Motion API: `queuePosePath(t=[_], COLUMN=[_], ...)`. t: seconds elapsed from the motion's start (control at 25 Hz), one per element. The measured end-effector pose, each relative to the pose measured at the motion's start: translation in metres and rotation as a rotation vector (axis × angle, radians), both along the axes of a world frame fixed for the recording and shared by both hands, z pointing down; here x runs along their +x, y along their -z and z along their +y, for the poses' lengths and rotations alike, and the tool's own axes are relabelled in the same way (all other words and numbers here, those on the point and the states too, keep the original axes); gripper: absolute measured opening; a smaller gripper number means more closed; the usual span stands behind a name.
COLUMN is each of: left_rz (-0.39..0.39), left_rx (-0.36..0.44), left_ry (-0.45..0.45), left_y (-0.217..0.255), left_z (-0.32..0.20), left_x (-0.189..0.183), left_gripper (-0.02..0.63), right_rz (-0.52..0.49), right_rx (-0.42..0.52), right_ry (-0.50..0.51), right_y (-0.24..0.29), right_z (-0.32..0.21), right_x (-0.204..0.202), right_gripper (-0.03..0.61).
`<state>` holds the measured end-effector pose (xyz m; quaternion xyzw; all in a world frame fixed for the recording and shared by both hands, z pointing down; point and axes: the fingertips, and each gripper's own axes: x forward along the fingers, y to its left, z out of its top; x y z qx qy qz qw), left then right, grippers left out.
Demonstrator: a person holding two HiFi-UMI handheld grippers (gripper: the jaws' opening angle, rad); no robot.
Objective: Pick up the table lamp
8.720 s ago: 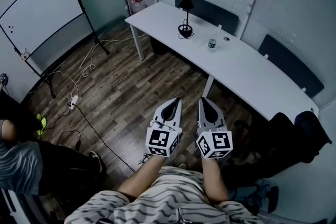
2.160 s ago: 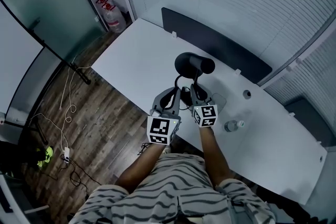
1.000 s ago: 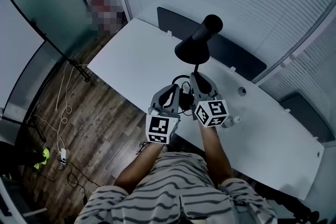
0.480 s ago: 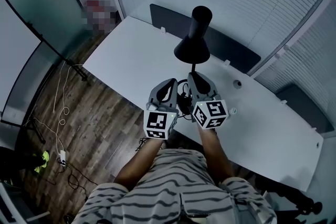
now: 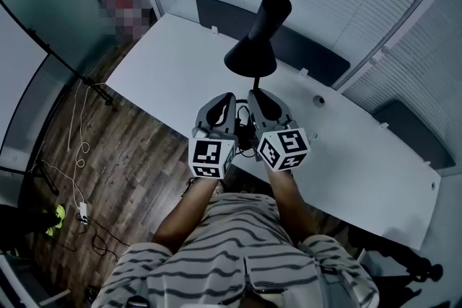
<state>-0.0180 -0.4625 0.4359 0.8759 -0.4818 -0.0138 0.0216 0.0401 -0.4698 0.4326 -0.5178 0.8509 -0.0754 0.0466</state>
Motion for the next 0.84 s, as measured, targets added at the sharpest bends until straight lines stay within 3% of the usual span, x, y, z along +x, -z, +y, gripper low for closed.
queuePosePath(t=[0.84], left_rz=[0.011], left_rx=[0.028], left_ry=[0.019], left_y=[0.011], left_z=[0.014], left_x=[-0.005], left_gripper=[0.005], right_rz=[0.034], right_rx=[0.026], right_ry=[0.024], right_y=[0.009], right_z=[0.018], right_x=[-0.013], right_gripper=[0.044])
